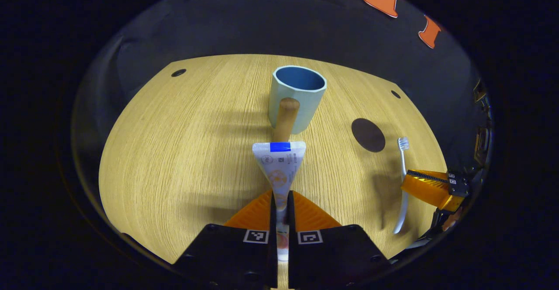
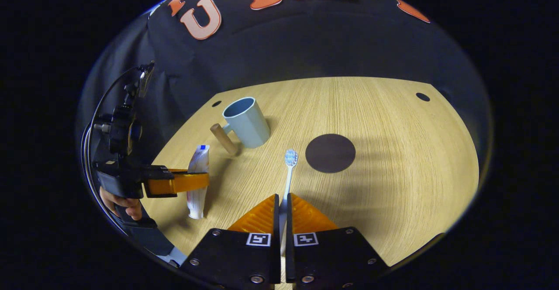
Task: Put the toothbrush and toothpaste on the desktop into the cup, then pick up the cup and place it on the coaster on the desktop.
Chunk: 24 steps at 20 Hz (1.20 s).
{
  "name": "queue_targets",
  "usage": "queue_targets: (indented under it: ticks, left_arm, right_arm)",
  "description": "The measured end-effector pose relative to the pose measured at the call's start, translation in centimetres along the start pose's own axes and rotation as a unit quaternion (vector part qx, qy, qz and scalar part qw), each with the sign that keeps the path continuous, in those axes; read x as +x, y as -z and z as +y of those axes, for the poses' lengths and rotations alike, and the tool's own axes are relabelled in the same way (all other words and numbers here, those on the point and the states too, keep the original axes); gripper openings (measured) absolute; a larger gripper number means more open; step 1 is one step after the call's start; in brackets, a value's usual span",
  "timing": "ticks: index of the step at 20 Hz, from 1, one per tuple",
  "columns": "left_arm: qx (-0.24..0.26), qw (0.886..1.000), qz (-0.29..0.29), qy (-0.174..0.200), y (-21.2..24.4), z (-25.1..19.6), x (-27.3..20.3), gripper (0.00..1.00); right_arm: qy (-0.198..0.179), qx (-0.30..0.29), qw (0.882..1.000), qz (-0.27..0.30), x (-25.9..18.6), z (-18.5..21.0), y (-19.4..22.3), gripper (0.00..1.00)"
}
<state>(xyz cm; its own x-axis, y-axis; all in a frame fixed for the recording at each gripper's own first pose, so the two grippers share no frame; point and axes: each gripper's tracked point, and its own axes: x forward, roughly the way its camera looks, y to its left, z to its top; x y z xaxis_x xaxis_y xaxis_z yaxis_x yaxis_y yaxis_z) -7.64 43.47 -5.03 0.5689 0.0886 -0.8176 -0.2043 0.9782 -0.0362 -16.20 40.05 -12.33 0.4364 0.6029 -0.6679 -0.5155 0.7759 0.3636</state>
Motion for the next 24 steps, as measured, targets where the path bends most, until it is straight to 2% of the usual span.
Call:
queue_targets:
  ticks: [5, 8, 15, 18, 21, 24]
  left_arm:
    - [0.005, 0.997, -0.073, 0.006, -2.2, -0.5, -0.6, 0.10]
    - [0.020, 0.989, -0.146, -0.007, -5.6, -0.5, -3.0, 0.10]
    - [0.040, 0.970, -0.238, -0.015, -7.2, 0.2, -5.3, 0.10]
    - [0.039, 0.955, -0.293, -0.019, -8.4, 0.9, -6.5, 0.09]
    - [0.038, 0.936, -0.349, -0.017, -12.7, -0.1, -9.2, 0.09]
    - [0.038, 0.921, -0.389, -0.014, -14.9, -0.5, -10.2, 0.09]
  right_arm:
    - [-0.012, -0.011, 0.998, -0.062, -1.5, -0.2, -2.7, 0.05]
    - [-0.014, -0.036, 0.994, -0.106, -2.2, 0.2, -4.6, 0.05]
    - [-0.002, -0.068, 0.979, -0.191, -4.0, 0.4, -8.3, 0.05]
    - [0.004, -0.086, 0.967, -0.240, -5.5, 0.5, -10.5, 0.05]
    - [0.006, -0.110, 0.952, -0.284, -7.0, 1.1, -12.3, 0.04]
    - [0.007, -0.117, 0.945, -0.306, -7.5, 1.7, -13.5, 0.05]
